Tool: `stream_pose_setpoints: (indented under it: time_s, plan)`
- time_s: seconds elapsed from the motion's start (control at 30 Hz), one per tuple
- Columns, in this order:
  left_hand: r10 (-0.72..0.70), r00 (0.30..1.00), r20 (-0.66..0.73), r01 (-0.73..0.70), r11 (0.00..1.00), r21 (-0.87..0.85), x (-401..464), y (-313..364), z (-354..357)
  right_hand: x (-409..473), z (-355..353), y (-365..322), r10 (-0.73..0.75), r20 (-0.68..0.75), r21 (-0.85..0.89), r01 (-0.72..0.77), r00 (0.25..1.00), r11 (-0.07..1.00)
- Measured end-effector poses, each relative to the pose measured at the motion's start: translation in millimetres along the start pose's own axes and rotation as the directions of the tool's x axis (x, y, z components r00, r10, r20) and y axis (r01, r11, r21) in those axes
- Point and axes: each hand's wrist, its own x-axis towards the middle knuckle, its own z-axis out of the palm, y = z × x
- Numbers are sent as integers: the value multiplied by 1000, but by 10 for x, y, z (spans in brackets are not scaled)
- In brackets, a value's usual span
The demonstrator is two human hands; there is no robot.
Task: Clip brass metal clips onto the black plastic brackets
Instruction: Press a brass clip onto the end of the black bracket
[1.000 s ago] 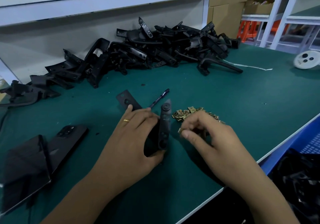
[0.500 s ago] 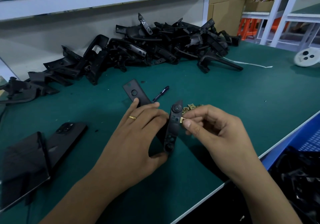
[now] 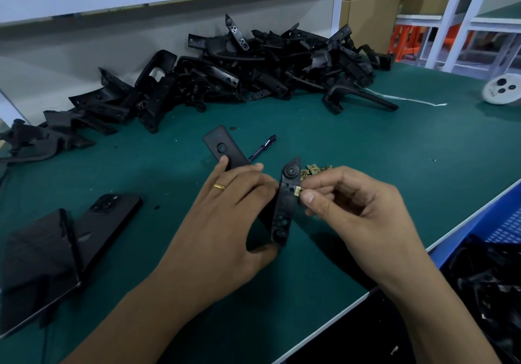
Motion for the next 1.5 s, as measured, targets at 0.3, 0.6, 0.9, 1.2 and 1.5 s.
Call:
stream_pose_setpoints:
  time_s: [0.3, 0.6, 0.9, 1.2, 1.5]
  plan:
    - [61, 998, -14, -62, 993, -101, -18, -7, 22, -19, -128, -38, 72, 80, 143, -83, 994, 986]
    - [109, 994, 5, -109, 992, -68, -42, 27, 31, 7, -90, -17, 106, 71, 127, -115, 992, 985]
    - [-200, 974, -107, 184, 972, -143, -45, -177, 23, -17, -153, 74, -111, -440, -414, -92, 891, 905]
    - [-267, 957, -114, 252, 958, -134, -64, -212, 11, -22, -20, 164, -97, -164, -884, -103, 982, 457]
    - [-282, 958, -58, 271, 950, -158, -69, -223, 24, -16, -22, 143, -15, -227, -874, -197, 974, 444]
